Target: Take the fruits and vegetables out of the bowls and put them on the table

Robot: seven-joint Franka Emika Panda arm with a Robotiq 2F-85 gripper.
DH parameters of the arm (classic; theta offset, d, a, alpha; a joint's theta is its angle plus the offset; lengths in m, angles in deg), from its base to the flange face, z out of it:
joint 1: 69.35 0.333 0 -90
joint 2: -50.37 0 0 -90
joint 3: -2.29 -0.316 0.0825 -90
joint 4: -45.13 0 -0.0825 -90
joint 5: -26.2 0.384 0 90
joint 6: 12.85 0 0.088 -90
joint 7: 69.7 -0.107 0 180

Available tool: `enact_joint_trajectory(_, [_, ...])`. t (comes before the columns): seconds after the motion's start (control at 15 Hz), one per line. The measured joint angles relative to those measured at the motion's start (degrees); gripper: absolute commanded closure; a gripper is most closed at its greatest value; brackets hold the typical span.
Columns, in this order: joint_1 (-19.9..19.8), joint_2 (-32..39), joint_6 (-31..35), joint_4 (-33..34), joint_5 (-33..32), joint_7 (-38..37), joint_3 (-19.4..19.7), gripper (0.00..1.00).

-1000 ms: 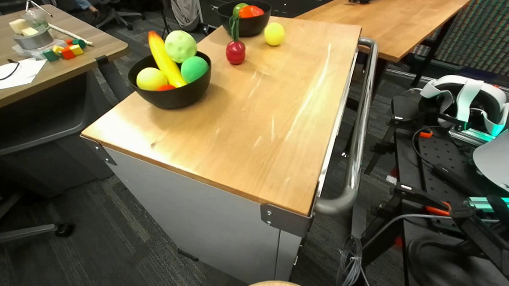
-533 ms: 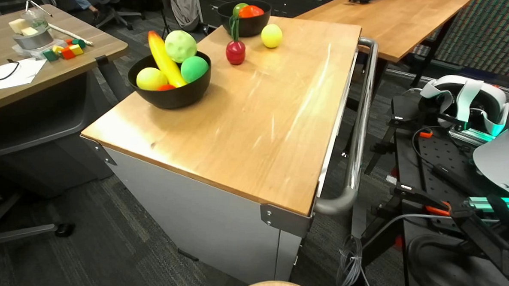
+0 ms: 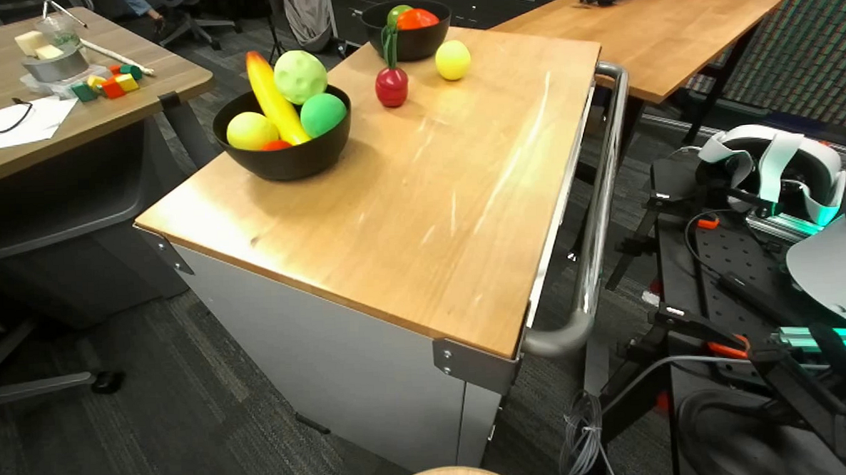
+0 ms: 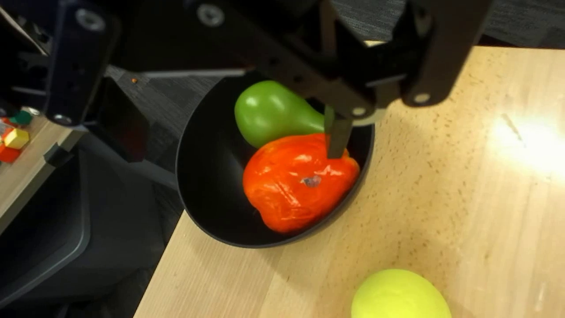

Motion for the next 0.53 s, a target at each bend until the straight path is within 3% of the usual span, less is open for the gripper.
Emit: enact_joint_trajectory(0.53, [0.50, 2.86, 0.14, 0.48, -1.54, -1.17, 0.05, 0.00])
